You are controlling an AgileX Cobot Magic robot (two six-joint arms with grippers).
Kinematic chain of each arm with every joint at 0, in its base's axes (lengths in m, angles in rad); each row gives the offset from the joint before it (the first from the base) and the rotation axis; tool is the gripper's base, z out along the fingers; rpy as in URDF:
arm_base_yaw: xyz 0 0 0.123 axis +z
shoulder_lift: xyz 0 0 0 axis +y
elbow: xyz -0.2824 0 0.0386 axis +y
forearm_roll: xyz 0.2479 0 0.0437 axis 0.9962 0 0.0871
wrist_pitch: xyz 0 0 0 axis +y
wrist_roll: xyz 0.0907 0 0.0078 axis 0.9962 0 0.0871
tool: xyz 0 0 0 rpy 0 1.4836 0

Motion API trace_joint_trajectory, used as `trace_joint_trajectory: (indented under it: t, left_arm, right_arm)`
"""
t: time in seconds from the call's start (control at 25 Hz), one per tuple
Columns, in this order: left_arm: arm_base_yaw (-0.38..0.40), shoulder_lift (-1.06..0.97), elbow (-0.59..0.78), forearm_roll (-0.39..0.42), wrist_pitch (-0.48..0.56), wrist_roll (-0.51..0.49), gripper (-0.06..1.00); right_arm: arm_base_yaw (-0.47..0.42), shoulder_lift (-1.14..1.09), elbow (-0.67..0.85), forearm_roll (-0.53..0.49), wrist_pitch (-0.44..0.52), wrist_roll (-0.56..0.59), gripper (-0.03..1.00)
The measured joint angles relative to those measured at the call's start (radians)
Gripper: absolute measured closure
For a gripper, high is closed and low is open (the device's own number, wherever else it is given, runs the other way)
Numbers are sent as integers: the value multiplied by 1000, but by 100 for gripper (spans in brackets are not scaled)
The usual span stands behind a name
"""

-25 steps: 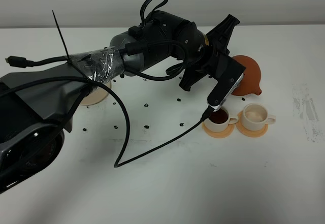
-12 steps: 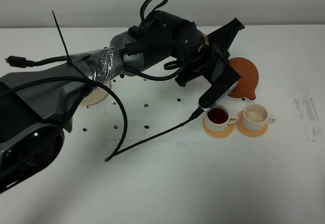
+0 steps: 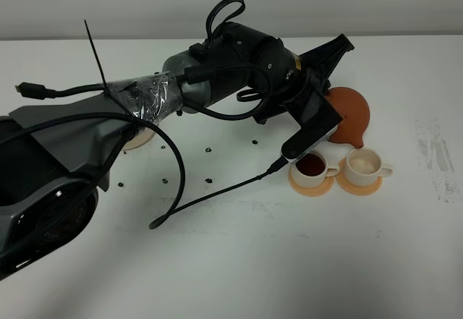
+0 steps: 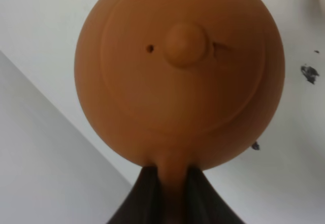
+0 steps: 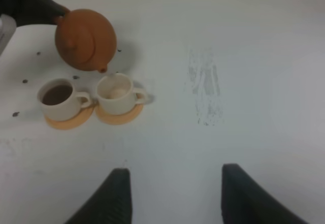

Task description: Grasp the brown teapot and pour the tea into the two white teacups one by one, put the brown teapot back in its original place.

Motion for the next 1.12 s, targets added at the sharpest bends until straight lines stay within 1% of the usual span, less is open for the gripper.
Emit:
trace_joint_trajectory:
  t: [0.24,0.52,0.8,1.12]
  left_arm:
    - [-10,0,0,1,-7,42,82]
    - [-12,0,0,21,-22,47,82]
    - [-30,0,0,24,-26,48,82]
    - [-40,0,0,73,-26,48,82]
  right_arm:
    - [0,0,0,0,0,0,54]
    - [0,0,0,0,0,0,54]
    - [0,0,0,0,0,0,54]
    - [0,0,0,0,0,0,54]
